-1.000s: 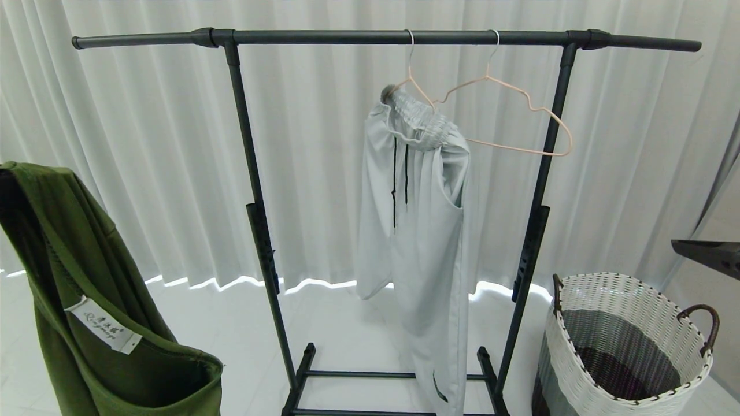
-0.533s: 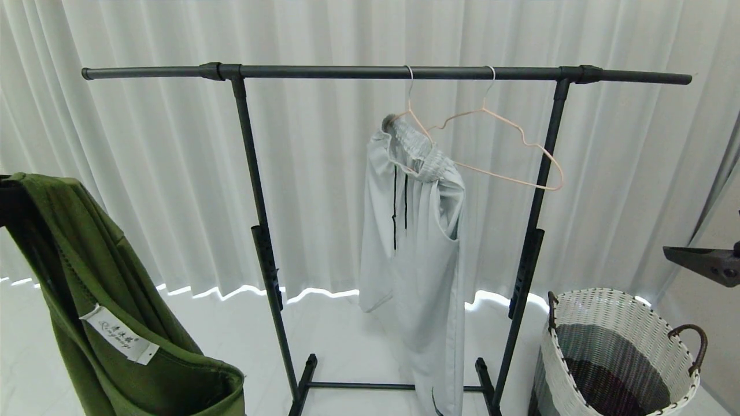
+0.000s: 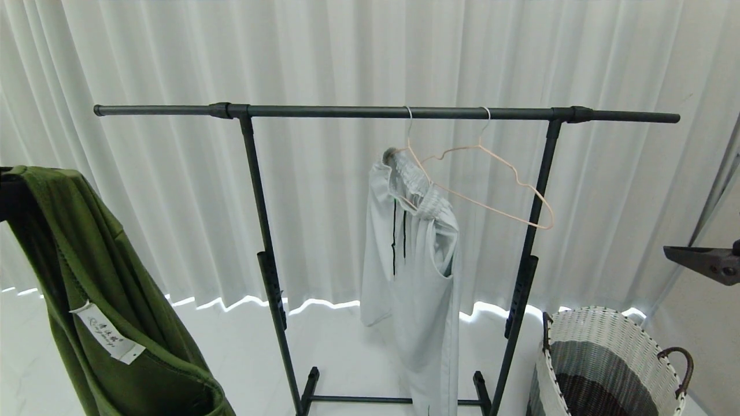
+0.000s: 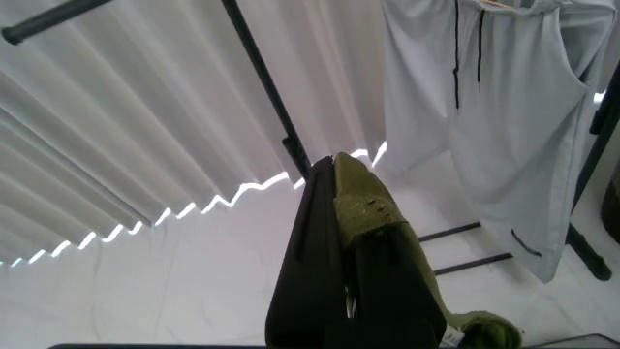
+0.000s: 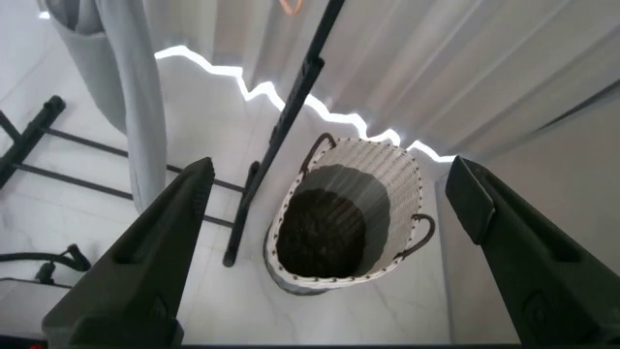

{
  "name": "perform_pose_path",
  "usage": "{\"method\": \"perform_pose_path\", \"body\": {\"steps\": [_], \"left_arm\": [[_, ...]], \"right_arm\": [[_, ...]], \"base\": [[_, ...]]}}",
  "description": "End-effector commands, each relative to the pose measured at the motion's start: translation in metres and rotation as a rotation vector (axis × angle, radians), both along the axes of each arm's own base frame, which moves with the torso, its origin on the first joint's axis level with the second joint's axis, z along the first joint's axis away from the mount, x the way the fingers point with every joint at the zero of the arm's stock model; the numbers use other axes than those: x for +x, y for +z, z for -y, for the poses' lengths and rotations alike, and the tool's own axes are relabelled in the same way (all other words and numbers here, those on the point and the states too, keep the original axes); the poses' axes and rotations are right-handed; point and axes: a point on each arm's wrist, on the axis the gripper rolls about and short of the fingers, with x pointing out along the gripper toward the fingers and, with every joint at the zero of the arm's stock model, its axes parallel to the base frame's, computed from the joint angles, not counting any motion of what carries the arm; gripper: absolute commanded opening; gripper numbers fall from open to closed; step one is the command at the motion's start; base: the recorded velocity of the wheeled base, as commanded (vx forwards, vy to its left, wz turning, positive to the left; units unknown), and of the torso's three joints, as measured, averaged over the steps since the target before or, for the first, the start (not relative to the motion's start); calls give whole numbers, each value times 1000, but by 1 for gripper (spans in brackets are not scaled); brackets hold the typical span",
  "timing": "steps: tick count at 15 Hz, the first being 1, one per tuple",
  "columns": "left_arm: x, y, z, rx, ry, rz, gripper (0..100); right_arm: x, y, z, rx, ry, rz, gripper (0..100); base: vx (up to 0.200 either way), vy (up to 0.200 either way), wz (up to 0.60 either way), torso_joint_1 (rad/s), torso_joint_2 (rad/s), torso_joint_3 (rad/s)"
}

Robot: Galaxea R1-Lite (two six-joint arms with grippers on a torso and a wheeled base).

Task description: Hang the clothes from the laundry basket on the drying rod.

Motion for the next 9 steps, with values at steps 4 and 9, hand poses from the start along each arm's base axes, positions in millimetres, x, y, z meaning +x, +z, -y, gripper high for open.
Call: {"method": "perform_pose_path", "body": {"steps": [4,9], "left_arm": [[2,0,2,-9,-2,17,0],[1,0,1,-11,-2,20,0]], "right_arm": [[4,-1,1,-4,-21,-2,100],[9,0,3,2,-37,16,100]], "base": [[0,0,0,220,-503,-279],[0,0,0,154,-332,-179]]}}
